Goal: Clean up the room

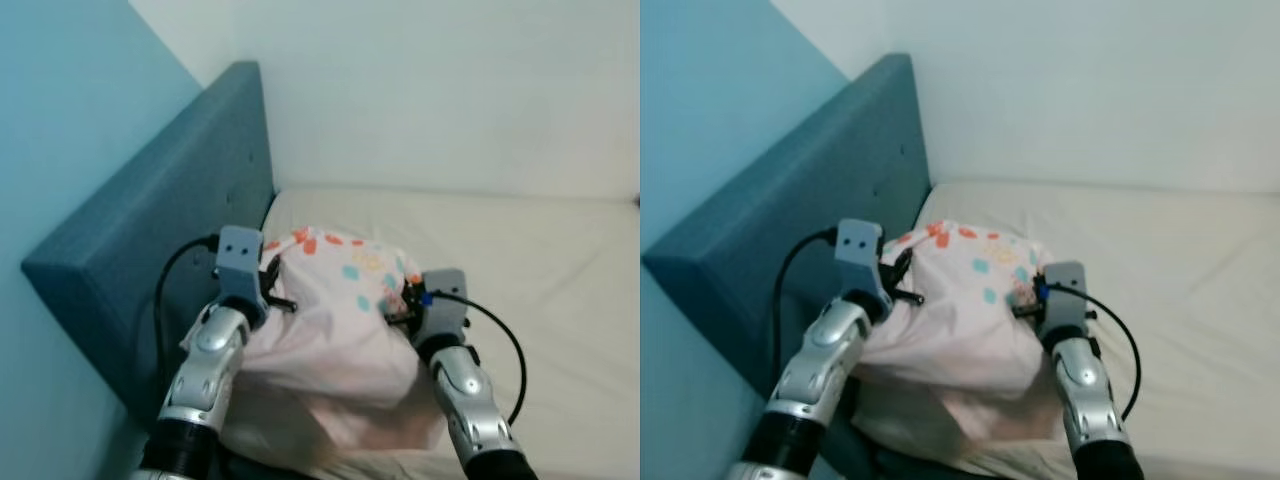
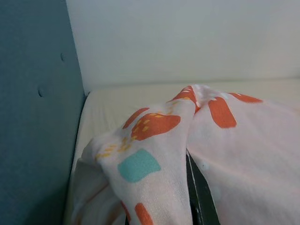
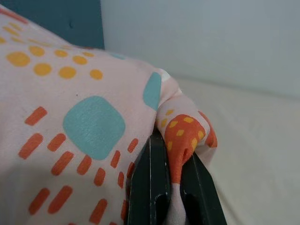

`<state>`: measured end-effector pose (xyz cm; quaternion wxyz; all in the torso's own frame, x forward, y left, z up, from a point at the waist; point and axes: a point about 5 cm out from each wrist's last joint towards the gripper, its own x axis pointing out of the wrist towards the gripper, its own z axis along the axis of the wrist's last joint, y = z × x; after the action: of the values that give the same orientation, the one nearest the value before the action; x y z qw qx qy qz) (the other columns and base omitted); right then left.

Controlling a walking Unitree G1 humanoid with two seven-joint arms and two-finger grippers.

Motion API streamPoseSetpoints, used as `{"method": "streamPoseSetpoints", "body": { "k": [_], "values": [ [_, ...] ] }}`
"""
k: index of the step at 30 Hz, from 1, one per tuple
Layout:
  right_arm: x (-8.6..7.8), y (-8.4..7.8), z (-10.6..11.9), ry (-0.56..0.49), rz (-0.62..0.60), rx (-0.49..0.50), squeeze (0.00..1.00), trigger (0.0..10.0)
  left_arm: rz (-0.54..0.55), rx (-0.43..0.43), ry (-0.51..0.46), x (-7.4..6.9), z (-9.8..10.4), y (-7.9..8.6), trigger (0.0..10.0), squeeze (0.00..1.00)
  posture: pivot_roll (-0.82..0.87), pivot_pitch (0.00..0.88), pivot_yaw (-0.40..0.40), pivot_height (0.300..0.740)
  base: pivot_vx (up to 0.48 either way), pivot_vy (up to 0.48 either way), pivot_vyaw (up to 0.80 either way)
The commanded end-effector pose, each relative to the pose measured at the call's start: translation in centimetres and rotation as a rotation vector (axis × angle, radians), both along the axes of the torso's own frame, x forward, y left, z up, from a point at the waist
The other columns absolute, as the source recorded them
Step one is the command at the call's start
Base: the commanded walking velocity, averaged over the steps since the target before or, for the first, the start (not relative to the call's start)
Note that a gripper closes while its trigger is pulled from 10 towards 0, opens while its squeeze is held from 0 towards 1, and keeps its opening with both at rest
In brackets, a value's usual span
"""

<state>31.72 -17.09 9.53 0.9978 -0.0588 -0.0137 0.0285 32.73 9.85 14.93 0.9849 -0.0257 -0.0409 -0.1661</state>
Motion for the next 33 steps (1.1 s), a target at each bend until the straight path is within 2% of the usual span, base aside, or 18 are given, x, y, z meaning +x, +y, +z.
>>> {"method": "streamPoseSetpoints", "body": {
  "k": [1,6,12,15,18,33],
  "values": [
    [0.0,0.8,0.5,-0.030,0.022,0.015,0.00,10.0,0.001,-0.013,-0.068,0.0,1.2,0.2,10.0,0.00,0.02,0.000,0.001,0.740,0.000,0.000,0.00],
    [0.1,0.7,0.7,-0.038,0.018,0.007,0.00,10.0,-0.003,-0.009,-0.066,-0.1,1.1,0.2,10.0,0.00,0.02,0.000,0.000,0.740,0.000,0.000,0.00],
    [1.4,-0.4,2.4,-0.088,-0.034,-0.045,0.00,10.0,-0.034,0.008,-0.082,-0.2,1.2,-0.1,10.0,0.00,0.02,0.000,-0.001,0.740,0.000,0.000,0.00],
    [1.4,-0.5,2.4,-0.086,-0.039,-0.042,0.00,10.0,-0.037,0.007,-0.085,-0.2,1.2,-0.1,10.0,0.00,0.02,0.000,-0.002,0.740,0.000,0.000,0.00],
    [1.2,-0.4,2.4,-0.094,-0.040,-0.018,0.00,10.0,-0.040,0.010,-0.091,-0.2,1.3,-0.1,10.0,0.00,0.02,0.000,-0.002,0.725,0.000,0.000,0.00],
    [1.1,-0.2,2.2,-0.098,-0.043,-0.020,0.00,10.0,-0.054,0.011,-0.094,-0.3,1.3,-0.2,10.0,0.00,0.02,0.000,0.002,0.670,0.000,0.000,0.00]
  ]
}}
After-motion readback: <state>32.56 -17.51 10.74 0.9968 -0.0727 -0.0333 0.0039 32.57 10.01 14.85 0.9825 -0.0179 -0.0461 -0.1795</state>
